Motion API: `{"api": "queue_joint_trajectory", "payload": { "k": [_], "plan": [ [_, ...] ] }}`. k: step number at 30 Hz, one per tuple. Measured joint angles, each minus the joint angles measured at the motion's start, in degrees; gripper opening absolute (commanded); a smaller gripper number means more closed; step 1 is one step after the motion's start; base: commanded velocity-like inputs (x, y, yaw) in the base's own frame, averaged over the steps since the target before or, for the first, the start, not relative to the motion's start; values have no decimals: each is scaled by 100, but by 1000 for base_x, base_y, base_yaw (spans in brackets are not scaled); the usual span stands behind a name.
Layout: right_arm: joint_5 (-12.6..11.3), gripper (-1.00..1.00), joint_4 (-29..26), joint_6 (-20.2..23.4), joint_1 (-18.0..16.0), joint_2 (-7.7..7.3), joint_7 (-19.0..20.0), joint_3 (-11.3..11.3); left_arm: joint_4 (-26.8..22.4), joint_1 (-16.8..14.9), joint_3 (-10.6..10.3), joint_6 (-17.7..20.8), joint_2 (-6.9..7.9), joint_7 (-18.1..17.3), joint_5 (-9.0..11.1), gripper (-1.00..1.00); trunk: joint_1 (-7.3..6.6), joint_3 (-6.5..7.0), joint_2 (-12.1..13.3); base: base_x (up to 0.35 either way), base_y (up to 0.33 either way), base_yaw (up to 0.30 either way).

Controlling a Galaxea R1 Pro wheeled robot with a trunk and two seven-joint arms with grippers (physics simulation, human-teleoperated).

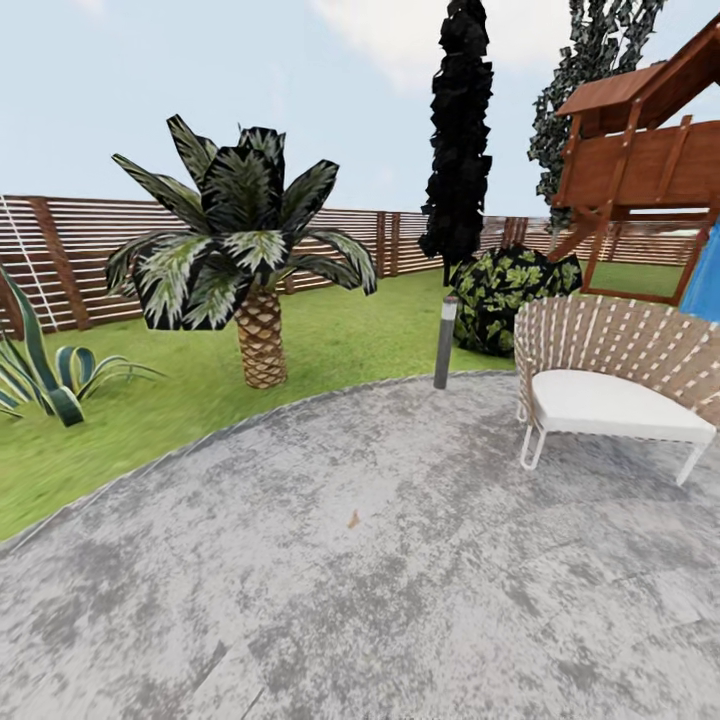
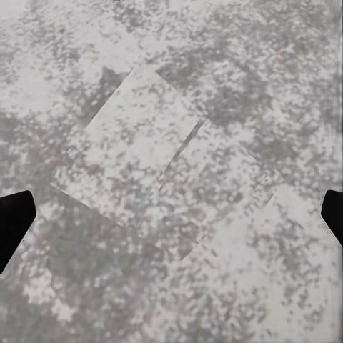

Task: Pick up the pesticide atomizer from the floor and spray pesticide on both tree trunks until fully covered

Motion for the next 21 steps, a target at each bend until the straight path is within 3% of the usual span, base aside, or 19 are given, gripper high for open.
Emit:
{"api": "queue_joint_trajectory", "payload": {
  "k": [21],
  "plan": [
    [0, 100, -5, 0, -1, 0, 0, -5, 6, 0, 0, -1, 0, 0, -3, 100, 440, -415, -803, 0, 0, -253]
  ]
}}
